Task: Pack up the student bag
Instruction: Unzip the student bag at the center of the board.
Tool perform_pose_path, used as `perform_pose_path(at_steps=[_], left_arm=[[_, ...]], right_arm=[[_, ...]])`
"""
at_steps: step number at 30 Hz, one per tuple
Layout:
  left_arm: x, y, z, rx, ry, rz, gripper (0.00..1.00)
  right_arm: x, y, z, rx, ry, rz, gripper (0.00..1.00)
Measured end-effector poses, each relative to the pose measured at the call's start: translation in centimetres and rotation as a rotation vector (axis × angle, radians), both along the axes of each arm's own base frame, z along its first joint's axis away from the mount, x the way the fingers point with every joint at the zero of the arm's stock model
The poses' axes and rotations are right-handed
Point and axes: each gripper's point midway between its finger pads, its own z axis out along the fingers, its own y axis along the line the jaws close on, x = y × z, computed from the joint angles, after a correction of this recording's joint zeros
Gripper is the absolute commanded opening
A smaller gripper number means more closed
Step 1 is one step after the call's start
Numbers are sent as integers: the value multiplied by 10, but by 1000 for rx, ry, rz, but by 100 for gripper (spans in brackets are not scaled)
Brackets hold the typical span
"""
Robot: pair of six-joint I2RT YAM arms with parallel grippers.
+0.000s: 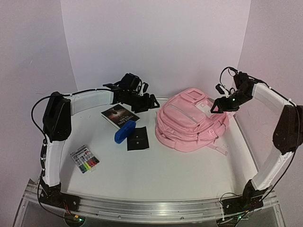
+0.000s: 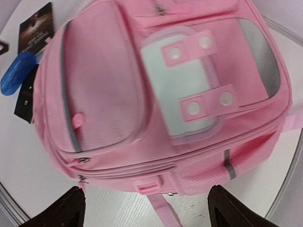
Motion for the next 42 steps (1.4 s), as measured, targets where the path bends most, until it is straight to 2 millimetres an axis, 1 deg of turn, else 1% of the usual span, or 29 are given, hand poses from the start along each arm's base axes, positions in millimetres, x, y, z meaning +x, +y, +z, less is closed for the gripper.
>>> perform_pose_path(at_steps=[2,3,5,7,8,10,12,13,15,17,18,20,21,22,23,25,26,28,29,30,31,34,38,40,42], left_arm=[[-22,-16,-5,3,19,-47,78],[-35,-25,-12,10,37,-75,77],[-61,-46,-29,22,84,-130,75],[-85,-64,-51,36,144,-176,72],[-93,-69,-62,44,174,-190,71],[-102,-74,-86,65,233,-195,67],[-101,-73,-102,75,273,-181,61],[-99,-72,-106,71,290,-173,57],[-90,-68,-103,56,304,-149,50],[-75,-59,-101,46,309,-107,47],[-66,-53,-101,42,310,-81,47],[-41,-35,-101,35,309,-23,46],[-27,-26,-101,31,303,6,47],[-12,-17,-100,28,297,35,49],[3,-7,-99,27,289,62,51],[27,9,-94,32,262,100,56],[36,16,-90,38,240,111,58],[44,23,-82,61,186,116,61],[41,21,-78,74,162,104,62],[34,19,-76,94,139,87,62],[21,13,-72,110,123,61,62],[-34,-17,-57,138,74,-53,60],[-113,-70,-40,126,29,-221,60],[-140,-89,-39,123,17,-280,59],[-155,-100,-43,130,17,-314,59]], right_arm=[[16,-17,-7,-17,23,-35,98],[26,-27,-11,-23,31,-55,98],[41,-42,-17,-31,48,-87,98],[57,-54,-23,-35,58,-112,98],[63,-59,-27,-37,63,-122,98],[69,-66,-36,-35,86,-135,96],[66,-64,-48,-19,126,-124,95],[62,-61,-53,-6,150,-114,94],[46,-51,-69,27,215,-85,94],[27,-39,-88,56,287,-52,93],[14,-33,-98,69,331,-35,92],[-10,-18,-117,87,408,2,92],[-22,-10,-124,93,438,23,91],[-30,-3,-127,95,454,40,91],[-37,4,-128,97,461,55,91],[-52,20,-121,119,463,91,91],[-57,27,-117,130,461,104,91],[-66,41,-105,155,450,128,91],[-69,47,-99,168,442,137,91],[-70,52,-92,182,432,143,91],[-71,56,-85,196,419,145,90],[-69,58,-67,221,374,136,88],[-62,54,-50,206,304,109,87],[-54,49,-42,181,256,76,87],[-45,43,-38,154,217,37,87]])
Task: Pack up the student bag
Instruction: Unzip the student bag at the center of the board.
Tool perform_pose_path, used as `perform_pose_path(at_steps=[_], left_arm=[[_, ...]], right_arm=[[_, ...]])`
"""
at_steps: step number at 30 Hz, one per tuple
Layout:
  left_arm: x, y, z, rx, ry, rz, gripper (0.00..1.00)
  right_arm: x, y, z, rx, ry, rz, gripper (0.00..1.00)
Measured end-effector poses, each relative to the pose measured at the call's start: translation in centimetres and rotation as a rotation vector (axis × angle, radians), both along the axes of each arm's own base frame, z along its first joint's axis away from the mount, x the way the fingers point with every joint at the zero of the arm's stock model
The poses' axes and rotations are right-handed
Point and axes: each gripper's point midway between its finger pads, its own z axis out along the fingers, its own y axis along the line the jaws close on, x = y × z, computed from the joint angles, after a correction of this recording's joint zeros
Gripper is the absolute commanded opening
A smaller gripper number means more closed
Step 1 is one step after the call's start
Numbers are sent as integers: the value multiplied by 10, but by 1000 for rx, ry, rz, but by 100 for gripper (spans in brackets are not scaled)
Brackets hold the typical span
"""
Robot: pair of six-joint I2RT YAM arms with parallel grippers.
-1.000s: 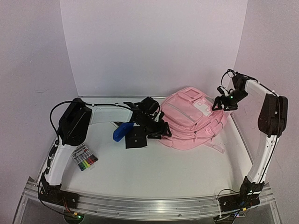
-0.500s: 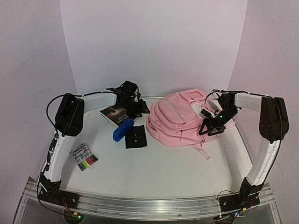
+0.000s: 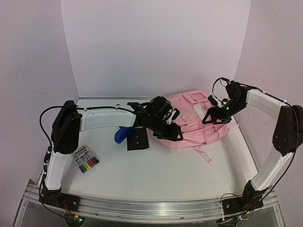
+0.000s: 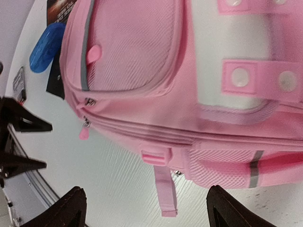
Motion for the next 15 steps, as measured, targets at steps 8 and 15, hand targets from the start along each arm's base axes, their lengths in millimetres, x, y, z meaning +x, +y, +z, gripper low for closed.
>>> perform_pose_path(at_steps=[8,15], left_arm=[[13,-18,-32,35,-3,1,58],[23,-23,-52,61,-1,1,53]], right_arm=[[30,-11,0,-46,-60,-116,87],[40,-9,-13,-47,-45,-141,87]])
